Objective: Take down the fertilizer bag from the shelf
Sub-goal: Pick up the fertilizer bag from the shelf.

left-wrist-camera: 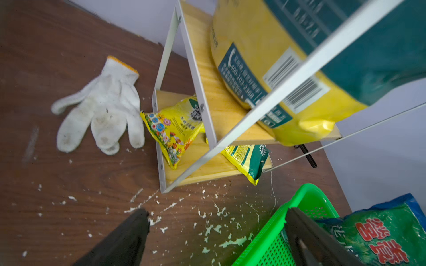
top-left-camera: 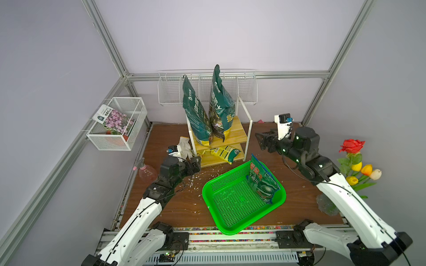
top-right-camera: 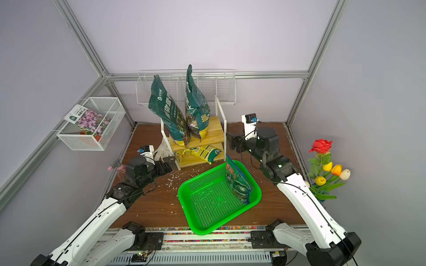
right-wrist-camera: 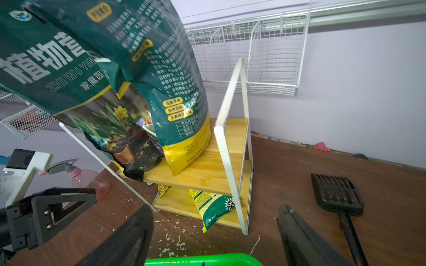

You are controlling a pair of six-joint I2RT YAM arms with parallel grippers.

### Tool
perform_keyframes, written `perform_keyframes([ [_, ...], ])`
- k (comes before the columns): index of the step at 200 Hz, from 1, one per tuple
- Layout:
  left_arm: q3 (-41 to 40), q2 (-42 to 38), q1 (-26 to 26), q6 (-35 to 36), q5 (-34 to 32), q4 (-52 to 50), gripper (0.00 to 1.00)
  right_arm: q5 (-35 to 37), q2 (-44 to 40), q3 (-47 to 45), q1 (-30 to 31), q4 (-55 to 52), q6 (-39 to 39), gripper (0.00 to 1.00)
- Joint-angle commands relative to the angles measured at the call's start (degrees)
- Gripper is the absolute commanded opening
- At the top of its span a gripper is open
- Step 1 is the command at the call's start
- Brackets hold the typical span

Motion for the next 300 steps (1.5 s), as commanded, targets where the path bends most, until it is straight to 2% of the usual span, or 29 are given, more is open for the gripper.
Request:
perform_keyframes([
  [1, 3.0, -0.3, 0.1, 4.3, -2.2, -0.6, 0.98, -0.3, 3.6, 5.1, 3.4, 0.1, -2.5, 0.89],
  [102, 0.8, -1.7, 2.4, 5.2, -2.5, 0.3, 0.99, 3.9, 19.4, 26.8, 11.4, 1.6, -6.6, 0.9],
  [167, -1.1, -2.4, 2.8, 9.3, -3.3, 2.5, 0.99, 5.5, 35.7, 47.6, 11.8, -1.5, -7.8, 0.91],
  [199, -1.6, -3.7, 3.6, 9.2, -2.7, 3.5, 0.99, 6.7, 40.3, 51.4, 12.3, -1.0, -7.8, 0.88],
  [239, -1.9, -4.9, 5.9, 8.4, -1.4, 3.9, 0.99, 8.5, 41.3, 51.9, 12.7, -0.7, -6.9, 0.67],
  [273, -2.2, -5.5, 6.0, 8.2, -1.1, 3.9, 0.99, 9.1, 41.1, 51.9, 12.8, -0.3, -6.8, 0.35],
  [300, -2.2, -5.9, 6.0, 8.2, -1.2, 3.8, 0.99, 9.5, 41.0, 51.8, 12.8, -0.1, -7.0, 0.14],
])
